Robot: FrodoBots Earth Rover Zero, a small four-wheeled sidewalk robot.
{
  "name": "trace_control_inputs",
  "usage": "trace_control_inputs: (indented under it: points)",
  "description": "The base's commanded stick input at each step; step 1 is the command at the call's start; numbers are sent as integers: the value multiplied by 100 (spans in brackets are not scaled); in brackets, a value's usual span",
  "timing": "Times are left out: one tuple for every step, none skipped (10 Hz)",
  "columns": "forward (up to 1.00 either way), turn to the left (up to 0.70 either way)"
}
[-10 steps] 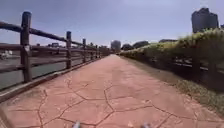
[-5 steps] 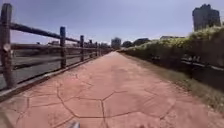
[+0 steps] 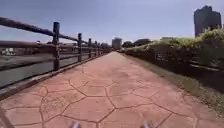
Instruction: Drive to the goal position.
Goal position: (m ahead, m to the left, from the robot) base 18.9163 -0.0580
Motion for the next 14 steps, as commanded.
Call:
trace_control_inputs:
  points:
    - [85,0]
    - [85,0]
    - [85,0]
    - [85,0]
    - [85,0]
    - [85,0]
    - [85,0]
    - [85,0]
    - [85,0]
    - [85,0]
    - [85,0]
    - [85,0]
    - [85,0]
    - [85,0]
